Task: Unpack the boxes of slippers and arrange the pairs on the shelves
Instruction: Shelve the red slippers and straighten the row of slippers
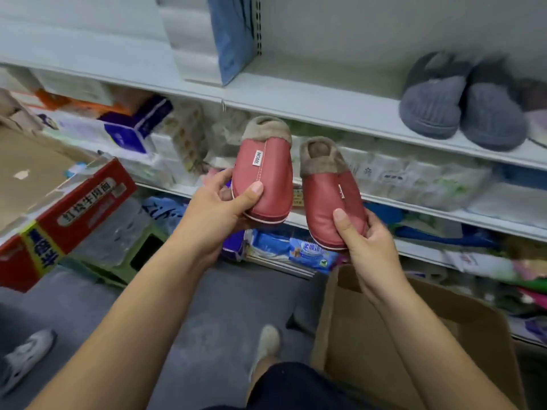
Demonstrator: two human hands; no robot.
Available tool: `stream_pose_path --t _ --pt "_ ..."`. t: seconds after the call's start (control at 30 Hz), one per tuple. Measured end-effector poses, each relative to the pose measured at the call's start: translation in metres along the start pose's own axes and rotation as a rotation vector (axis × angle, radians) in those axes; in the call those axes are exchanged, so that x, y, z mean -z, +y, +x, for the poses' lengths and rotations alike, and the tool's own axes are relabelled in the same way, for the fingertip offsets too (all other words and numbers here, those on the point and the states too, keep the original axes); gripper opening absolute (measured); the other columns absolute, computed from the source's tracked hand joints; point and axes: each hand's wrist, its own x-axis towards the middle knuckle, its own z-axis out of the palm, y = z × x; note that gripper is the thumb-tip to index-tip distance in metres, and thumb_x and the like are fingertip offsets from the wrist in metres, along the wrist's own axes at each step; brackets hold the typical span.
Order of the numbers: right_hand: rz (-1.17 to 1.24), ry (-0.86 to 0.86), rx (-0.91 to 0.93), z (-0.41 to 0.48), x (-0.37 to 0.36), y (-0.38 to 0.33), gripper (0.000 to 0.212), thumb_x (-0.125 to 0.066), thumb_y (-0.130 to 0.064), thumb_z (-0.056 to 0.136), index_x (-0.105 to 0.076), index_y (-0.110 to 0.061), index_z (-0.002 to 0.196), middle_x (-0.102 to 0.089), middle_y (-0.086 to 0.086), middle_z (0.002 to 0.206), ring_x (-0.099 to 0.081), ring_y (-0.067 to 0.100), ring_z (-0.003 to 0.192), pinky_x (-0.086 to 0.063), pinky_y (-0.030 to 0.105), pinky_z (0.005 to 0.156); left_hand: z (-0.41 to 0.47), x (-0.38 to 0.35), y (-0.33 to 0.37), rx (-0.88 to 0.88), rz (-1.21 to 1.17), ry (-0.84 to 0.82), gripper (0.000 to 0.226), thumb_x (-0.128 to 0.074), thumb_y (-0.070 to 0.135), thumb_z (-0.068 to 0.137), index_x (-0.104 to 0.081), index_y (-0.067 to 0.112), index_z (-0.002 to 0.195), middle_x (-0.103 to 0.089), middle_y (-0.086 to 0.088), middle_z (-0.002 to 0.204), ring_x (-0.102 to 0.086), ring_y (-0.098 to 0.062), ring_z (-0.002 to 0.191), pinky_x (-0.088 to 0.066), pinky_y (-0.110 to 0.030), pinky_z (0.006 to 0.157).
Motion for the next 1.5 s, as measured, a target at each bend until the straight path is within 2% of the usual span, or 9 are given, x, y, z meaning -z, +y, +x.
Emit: stream_pose_path --t 0.2,0.43,0.6,0.73,0.87,1.1,1.27,1.37,1.5 --pt "0.04 0.07 0.054 0.102 -0.047 -0.026 0.063 -0.075 -0.05 0.079 -0.056 -0.022 0.133 -0.073 -0.006 0.116 -0.071 0.008 0.104 -0.055 0.028 0.092 0.109 -0.006 0.046 -0.021 0.101 0.006 0.052 -0.071 0.015 0.092 -0.05 0.019 0.139 -0.077 0.003 0.105 -0.076 -0.016 0.087 -0.061 -0.031 0.07" --pt "-0.075 0.137 0.131 0.224 -0.079 -0.064 0.044 -0.076 -0.041 0.086 -0.06 -0.019 0.121 -0.073 -0.007 0.108 -0.071 0.007 0.096 -0.056 0.029 0.086 0.226 -0.026 0.076 0.003 0.132 -0.043 0.051 -0.073 0.02 0.093 -0.052 0.01 0.139 -0.071 -0.015 0.115 -0.075 -0.023 0.088 -0.06 -0.027 0.067" --pt "-0.41 0.249 0.138 0.286 -0.091 -0.078 0.049 -0.068 -0.049 0.089 -0.057 -0.016 0.123 -0.064 0.004 0.119 -0.065 0.02 0.102 -0.052 0.034 0.09 0.306 -0.029 0.072 -0.125 0.375 -0.153 0.046 -0.074 0.03 0.092 -0.054 0.018 0.131 -0.069 -0.009 0.121 -0.071 -0.024 0.104 -0.058 -0.042 0.094" --pt "-0.697 0.265 0.084 0.307 -0.103 -0.079 0.07 -0.064 -0.049 0.091 -0.043 -0.01 0.145 -0.027 0.014 0.153 -0.039 0.03 0.134 -0.035 0.031 0.109 0.348 -0.022 0.067 -0.267 0.887 -0.256 0.096 -0.082 0.07 0.06 -0.047 0.022 0.136 -0.052 -0.005 0.132 -0.053 -0.025 0.12 -0.049 -0.044 0.103" --pt "-0.834 0.3 0.107 0.322 -0.123 -0.069 0.076 -0.059 -0.05 0.094 -0.035 -0.009 0.152 -0.032 0.015 0.156 -0.021 0.031 0.144 -0.021 0.035 0.119 0.382 -0.021 0.072 -0.33 1.042 -0.391 0.121 -0.08 0.073 0.062 -0.028 0.018 0.156 -0.031 -0.006 0.156 -0.031 -0.025 0.141 -0.032 -0.038 0.118" --pt "-0.868 0.305 0.072 0.348 -0.138 -0.07 0.074 -0.045 -0.051 0.101 -0.025 -0.007 0.157 -0.013 0.019 0.165 -0.009 0.03 0.153 -0.011 0.036 0.123 0.426 -0.028 0.081 -0.365 0.954 -0.487 0.085 -0.085 0.067 0.06 -0.058 0.028 0.13 -0.056 0.0 0.128 -0.055 -0.024 0.118 -0.048 -0.042 0.106" --pt "-0.869 0.216 0.079 0.348 -0.127 -0.072 0.075 -0.044 -0.053 0.101 -0.022 -0.011 0.159 -0.011 0.015 0.167 -0.008 0.025 0.154 -0.01 0.032 0.122 0.428 -0.028 0.073 -0.37 0.955 -0.447 0.098 -0.077 0.078 0.058 -0.05 0.029 0.139 -0.053 -0.001 0.136 -0.052 -0.025 0.125 -0.047 -0.046 0.108" --pt "-0.836 0.212 0.173 0.334 -0.106 -0.082 0.066 -0.049 -0.049 0.101 -0.034 -0.014 0.155 -0.027 0.007 0.164 -0.023 0.019 0.151 -0.015 0.023 0.117 0.402 -0.04 0.071 -0.506 0.934 -0.299 0.093 -0.077 0.061 0.076 -0.036 0.026 0.151 -0.036 -0.006 0.155 -0.032 -0.025 0.143 -0.031 -0.04 0.119" --pt "-0.811 0.411 0.414 0.298 -0.047 -0.1 0.045 -0.059 -0.035 0.099 -0.056 -0.014 0.139 -0.052 0.001 0.147 -0.047 0.016 0.135 -0.033 0.026 0.113 0.367 -0.087 0.075 -0.771 0.867 -0.24 0.074 -0.072 0.047 0.087 -0.046 0.015 0.148 -0.042 -0.006 0.154 -0.032 -0.023 0.143 -0.028 -0.035 0.12"
